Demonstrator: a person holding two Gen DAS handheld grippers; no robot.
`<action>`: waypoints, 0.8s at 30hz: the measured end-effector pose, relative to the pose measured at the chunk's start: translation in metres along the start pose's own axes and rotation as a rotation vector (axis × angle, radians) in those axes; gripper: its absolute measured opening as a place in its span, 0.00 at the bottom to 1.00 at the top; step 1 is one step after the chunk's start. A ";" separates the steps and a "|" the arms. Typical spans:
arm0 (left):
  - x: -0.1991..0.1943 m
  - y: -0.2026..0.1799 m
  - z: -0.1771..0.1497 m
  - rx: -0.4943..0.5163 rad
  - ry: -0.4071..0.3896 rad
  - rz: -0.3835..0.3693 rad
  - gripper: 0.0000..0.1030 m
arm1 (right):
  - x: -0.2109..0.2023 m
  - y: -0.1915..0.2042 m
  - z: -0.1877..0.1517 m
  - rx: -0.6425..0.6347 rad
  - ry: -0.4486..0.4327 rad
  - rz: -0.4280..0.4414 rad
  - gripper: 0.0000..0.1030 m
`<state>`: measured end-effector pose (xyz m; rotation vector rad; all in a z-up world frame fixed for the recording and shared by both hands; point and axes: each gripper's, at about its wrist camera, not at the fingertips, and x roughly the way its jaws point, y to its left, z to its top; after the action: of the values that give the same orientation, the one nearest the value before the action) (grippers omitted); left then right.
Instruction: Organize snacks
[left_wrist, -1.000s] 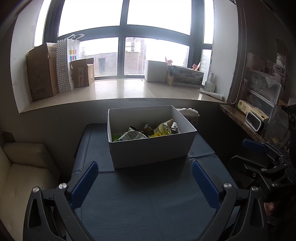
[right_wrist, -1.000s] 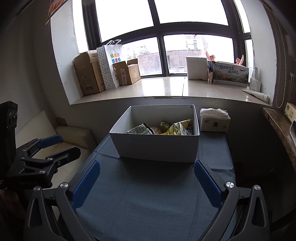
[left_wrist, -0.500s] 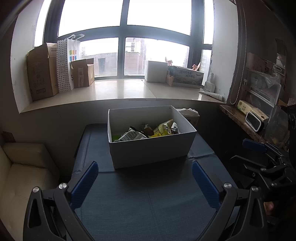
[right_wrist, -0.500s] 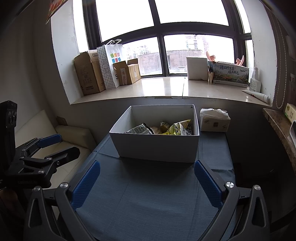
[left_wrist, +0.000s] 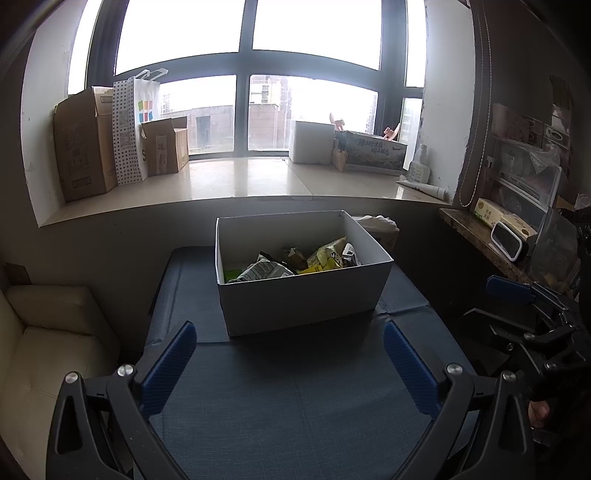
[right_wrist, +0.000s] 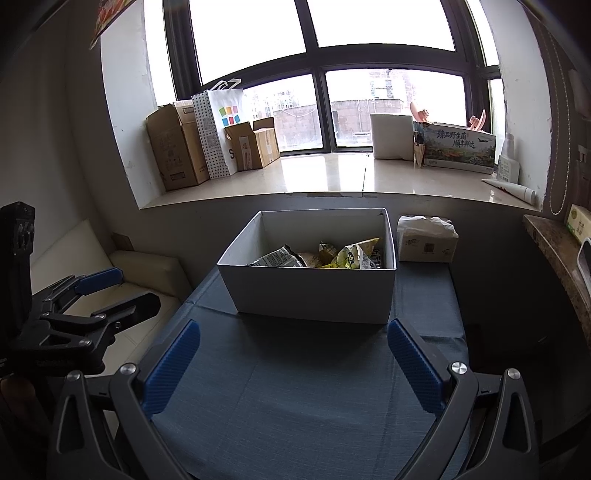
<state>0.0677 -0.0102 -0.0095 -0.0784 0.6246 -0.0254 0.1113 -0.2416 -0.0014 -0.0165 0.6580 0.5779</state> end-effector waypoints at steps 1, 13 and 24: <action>0.000 0.001 0.000 -0.003 0.001 -0.002 1.00 | 0.000 0.000 0.000 -0.002 0.001 -0.001 1.00; -0.001 0.000 0.000 0.001 -0.001 0.012 1.00 | 0.000 0.002 0.000 -0.005 -0.002 -0.001 1.00; -0.007 0.000 0.001 -0.005 -0.032 0.009 1.00 | -0.001 0.001 -0.001 0.008 0.003 -0.004 1.00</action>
<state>0.0629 -0.0096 -0.0049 -0.0811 0.5933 -0.0139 0.1096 -0.2418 -0.0018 -0.0117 0.6626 0.5713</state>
